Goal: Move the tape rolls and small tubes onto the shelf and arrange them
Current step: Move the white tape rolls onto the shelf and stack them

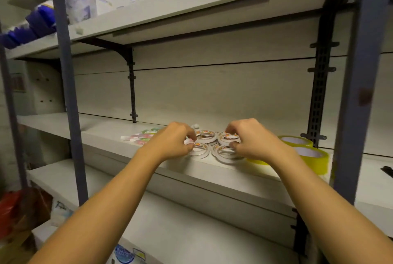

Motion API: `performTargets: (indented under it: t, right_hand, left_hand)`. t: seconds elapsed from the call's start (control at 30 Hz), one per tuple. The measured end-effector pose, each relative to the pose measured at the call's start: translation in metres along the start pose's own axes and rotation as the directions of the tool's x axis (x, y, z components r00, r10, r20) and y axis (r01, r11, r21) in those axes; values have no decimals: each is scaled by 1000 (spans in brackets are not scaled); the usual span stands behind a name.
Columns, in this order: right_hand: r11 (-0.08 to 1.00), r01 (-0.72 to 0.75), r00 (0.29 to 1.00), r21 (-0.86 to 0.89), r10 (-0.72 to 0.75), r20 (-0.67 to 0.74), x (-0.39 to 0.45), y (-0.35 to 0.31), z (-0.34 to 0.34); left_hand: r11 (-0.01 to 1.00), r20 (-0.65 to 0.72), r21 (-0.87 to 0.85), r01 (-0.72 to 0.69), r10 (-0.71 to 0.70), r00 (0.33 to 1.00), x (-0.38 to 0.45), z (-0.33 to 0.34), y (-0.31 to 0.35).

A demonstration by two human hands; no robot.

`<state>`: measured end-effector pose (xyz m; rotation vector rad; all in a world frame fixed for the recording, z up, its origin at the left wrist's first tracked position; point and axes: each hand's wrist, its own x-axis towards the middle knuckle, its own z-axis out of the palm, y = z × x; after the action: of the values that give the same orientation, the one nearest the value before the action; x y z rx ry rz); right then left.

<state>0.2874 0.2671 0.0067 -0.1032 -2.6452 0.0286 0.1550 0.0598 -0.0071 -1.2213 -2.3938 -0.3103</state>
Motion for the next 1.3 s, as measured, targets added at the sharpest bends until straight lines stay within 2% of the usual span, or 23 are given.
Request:
performTargets:
  t: [0.23, 0.47, 0.8, 0.97, 1.3]
  right_hand:
    - [987, -121, 992, -102, 125, 30, 11, -9, 21]
    - [943, -271, 960, -193, 280, 23, 6, -13, 25]
    - [923, -245, 959, -296, 275, 66, 16, -16, 25]
    - [930, -223, 967, -291, 249, 58, 27, -19, 27]
    - [931, -218, 967, -291, 246, 61, 38, -8, 41]
  left_hand:
    - [994, 69, -55, -95, 99, 993, 49, 28, -34]
    - [965, 119, -79, -250, 258, 959, 88, 53, -47]
    - [944, 124, -122, -305, 320, 939, 94, 63, -54]
    - [939, 139, -153, -308, 329, 934, 93, 56, -53]
    - [957, 131, -227, -183, 217, 967, 94, 45, -56]
